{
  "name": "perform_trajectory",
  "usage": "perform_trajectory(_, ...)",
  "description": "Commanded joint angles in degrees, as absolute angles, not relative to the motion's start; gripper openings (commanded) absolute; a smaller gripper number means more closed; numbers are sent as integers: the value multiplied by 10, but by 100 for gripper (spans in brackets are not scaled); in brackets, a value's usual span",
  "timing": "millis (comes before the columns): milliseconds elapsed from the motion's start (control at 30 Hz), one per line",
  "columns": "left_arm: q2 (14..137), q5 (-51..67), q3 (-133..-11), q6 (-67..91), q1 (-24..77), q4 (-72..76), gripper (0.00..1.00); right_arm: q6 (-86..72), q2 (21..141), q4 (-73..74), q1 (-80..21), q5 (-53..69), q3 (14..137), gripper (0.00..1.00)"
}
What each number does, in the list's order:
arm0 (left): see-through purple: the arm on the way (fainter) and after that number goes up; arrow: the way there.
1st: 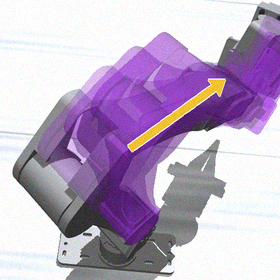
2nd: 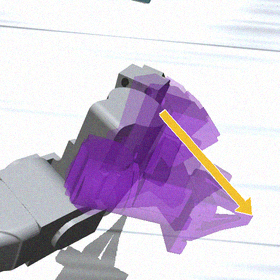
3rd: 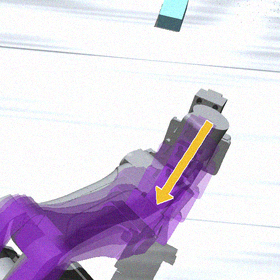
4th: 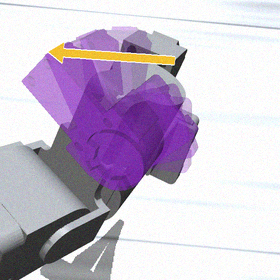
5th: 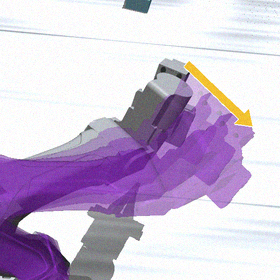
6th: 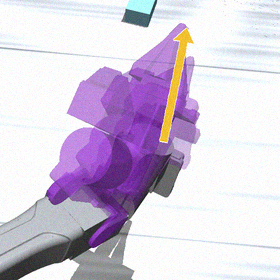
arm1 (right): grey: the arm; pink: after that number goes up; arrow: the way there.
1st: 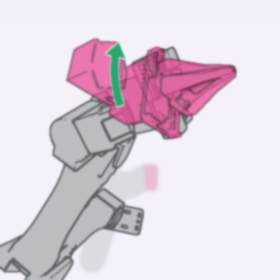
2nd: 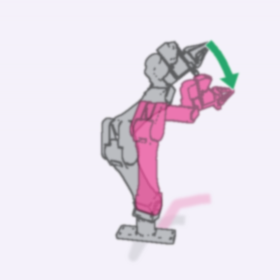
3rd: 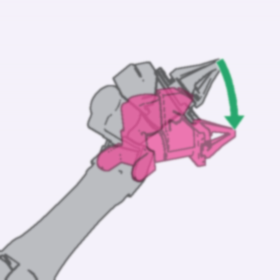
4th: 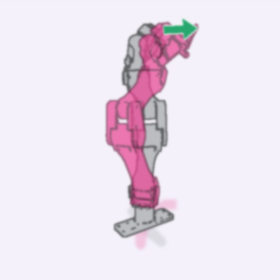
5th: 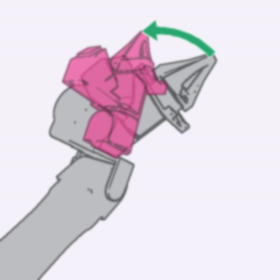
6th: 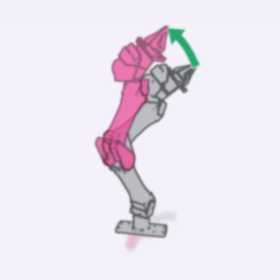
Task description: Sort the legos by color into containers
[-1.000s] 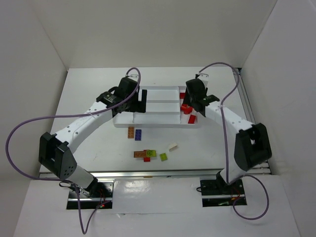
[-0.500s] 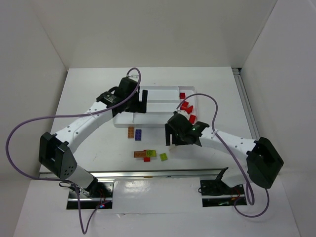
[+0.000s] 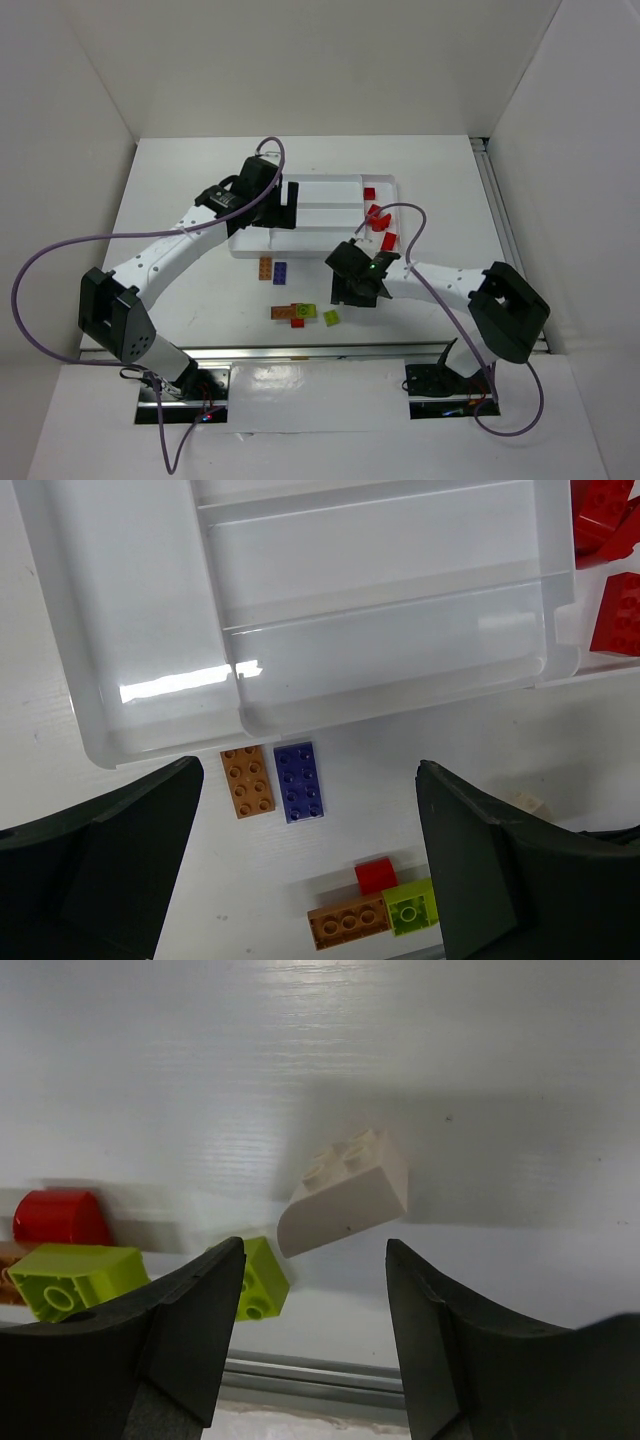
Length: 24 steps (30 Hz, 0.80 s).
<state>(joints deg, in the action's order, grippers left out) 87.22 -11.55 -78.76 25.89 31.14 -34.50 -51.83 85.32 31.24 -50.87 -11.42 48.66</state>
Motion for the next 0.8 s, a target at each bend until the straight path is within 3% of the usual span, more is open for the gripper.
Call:
perform_trajectory(0,866,-112,-799,262,308,-345,98,-534,869,287,-511,-133,504,65)
perform_trajectory(233,871,-112,-804,257,308,-345,98,-498,916,281,-489,-174,540,64)
perform_trajectory(500,887,-112,-816,246,308,-345,98,-454,937,319,-490,-214,605,22)
perform_trajectory(633,887,-128,-816,246,308,-352,98,-423,916,352,-504,-250,656,18)
perform_trajectory(767,890,-155,-810,254,302,-372,100,-324,932,317,-451,-250,725,18)
